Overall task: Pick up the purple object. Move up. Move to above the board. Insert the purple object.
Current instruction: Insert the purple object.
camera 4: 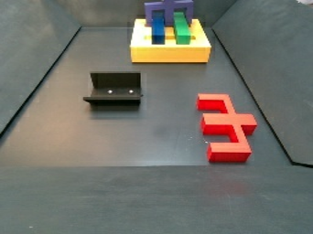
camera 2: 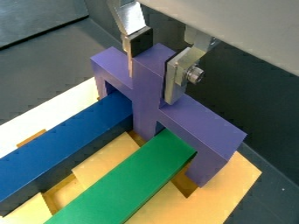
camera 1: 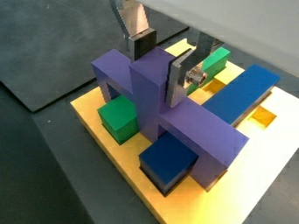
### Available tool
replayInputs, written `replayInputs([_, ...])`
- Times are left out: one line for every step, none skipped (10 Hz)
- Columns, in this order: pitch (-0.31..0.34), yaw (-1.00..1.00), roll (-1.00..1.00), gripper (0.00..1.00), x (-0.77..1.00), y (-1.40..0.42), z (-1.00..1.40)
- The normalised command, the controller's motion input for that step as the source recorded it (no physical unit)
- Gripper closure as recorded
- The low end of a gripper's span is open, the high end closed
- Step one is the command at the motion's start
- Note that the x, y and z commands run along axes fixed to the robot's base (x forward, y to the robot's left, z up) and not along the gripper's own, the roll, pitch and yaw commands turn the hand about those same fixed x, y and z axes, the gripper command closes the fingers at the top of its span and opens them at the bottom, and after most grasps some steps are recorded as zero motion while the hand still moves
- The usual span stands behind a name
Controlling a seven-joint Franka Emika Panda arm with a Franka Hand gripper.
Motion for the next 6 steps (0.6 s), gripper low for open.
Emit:
replayInputs([-0.069, 0.0, -0.04, 1.0, 0.0, 0.0, -0.18])
replayInputs([-0.063, 0.0, -0.01, 1.0, 0.0, 0.13, -0.33])
replayInputs([-0.083, 0.0, -0.02, 1.0, 0.0, 0.14, -0.44])
replayInputs([-0.06, -0.01, 0.0, 1.0, 0.05, 0.08, -0.51])
replayInputs([-0.06, -0.02, -0.01, 1.0, 0.09, 0.06, -0.51])
replayInputs([-0.063, -0.03, -0.02, 1.0, 0.13, 0.07, -0.53])
